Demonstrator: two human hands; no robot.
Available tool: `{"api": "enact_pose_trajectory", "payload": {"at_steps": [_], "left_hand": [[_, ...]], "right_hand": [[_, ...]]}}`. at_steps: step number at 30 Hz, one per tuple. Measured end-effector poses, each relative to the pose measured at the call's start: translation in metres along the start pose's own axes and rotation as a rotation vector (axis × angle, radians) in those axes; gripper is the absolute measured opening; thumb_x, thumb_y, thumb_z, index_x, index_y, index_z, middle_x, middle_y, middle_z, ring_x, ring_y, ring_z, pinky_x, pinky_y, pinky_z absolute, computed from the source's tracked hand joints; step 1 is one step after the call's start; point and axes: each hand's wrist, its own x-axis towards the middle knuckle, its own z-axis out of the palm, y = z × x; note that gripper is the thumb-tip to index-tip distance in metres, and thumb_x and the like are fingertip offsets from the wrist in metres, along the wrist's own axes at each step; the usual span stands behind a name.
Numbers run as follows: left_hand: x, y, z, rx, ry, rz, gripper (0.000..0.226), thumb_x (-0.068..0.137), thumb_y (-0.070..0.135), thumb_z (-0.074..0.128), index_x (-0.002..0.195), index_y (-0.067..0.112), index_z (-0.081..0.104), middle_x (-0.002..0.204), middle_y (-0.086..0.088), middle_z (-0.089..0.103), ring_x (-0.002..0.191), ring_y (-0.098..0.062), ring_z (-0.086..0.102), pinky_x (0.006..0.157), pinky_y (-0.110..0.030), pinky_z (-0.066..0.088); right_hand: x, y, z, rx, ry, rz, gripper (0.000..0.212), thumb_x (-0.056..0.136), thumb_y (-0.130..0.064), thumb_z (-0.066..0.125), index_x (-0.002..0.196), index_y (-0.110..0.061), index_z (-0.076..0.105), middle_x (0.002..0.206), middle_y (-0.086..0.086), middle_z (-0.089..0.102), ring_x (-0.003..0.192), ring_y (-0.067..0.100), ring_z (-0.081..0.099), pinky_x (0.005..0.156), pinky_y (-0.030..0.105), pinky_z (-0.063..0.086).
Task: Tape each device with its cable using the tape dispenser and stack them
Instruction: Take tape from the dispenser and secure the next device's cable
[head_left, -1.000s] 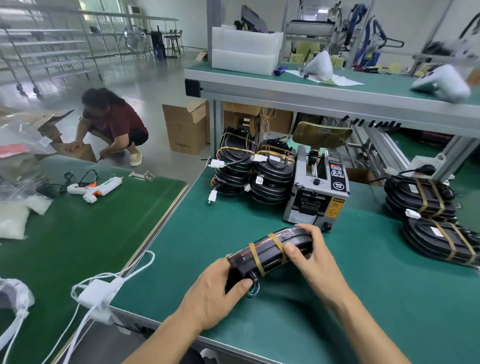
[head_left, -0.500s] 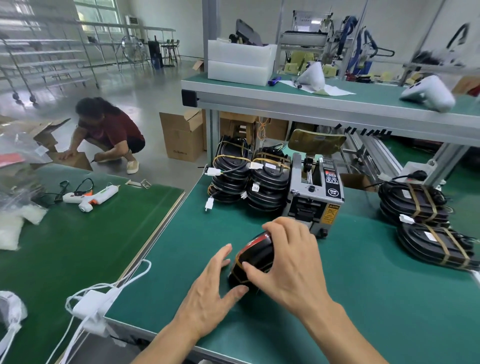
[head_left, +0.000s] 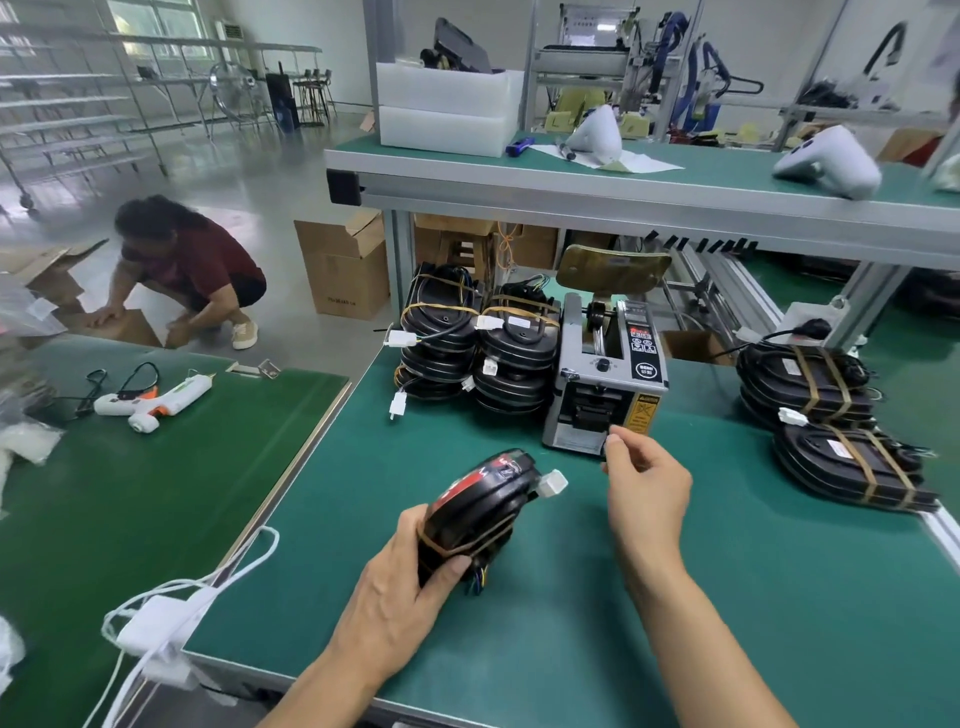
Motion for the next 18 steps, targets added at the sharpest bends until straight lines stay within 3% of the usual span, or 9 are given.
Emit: {"api": "enact_pose_trajectory", "payload": {"at_steps": [6, 11, 18], "left_hand": [[0.000, 0.004, 0.000, -0.005, 0.003, -0.006, 0.048, 0.089, 0.090, 0.048, 0.129, 0.064, 0.038, 0.113, 0.030, 0.067, 0.100, 0.001, 0.067, 0.087, -0.017, 0.050], [-0.001, 0.004, -0.001, -0.007, -0.005, -0.007, 0.048, 0.090, 0.089, 0.049, 0.130, 0.062, 0.039, 0.116, 0.030, 0.067, 0.103, 0.000, 0.067, 0.088, -0.016, 0.050], [-0.001, 0.001, 0.000, -0.015, -0.001, -0.002, 0.048, 0.092, 0.087, 0.050, 0.131, 0.062, 0.039, 0.115, 0.028, 0.068, 0.102, -0.004, 0.068, 0.089, -0.024, 0.053]], "right_hand": [[0.037, 0.009, 0.026, -0.107, 0.104, 0.080, 0.021, 0.095, -0.028, 0.066, 0.109, -0.022, 0.081, 0.098, -0.002, 0.079, 0.096, 0.024, 0.070, 0.095, 0.036, 0.051], [0.049, 0.001, 0.043, -0.090, 0.162, 0.068, 0.020, 0.092, -0.022, 0.060, 0.076, -0.020, 0.071, 0.074, 0.007, 0.072, 0.078, 0.034, 0.064, 0.077, 0.037, 0.052], [0.056, -0.001, 0.050, -0.114, 0.235, 0.148, 0.023, 0.088, -0.025, 0.061, 0.071, -0.015, 0.073, 0.069, 0.002, 0.064, 0.072, 0.029, 0.055, 0.076, 0.039, 0.053]]}}
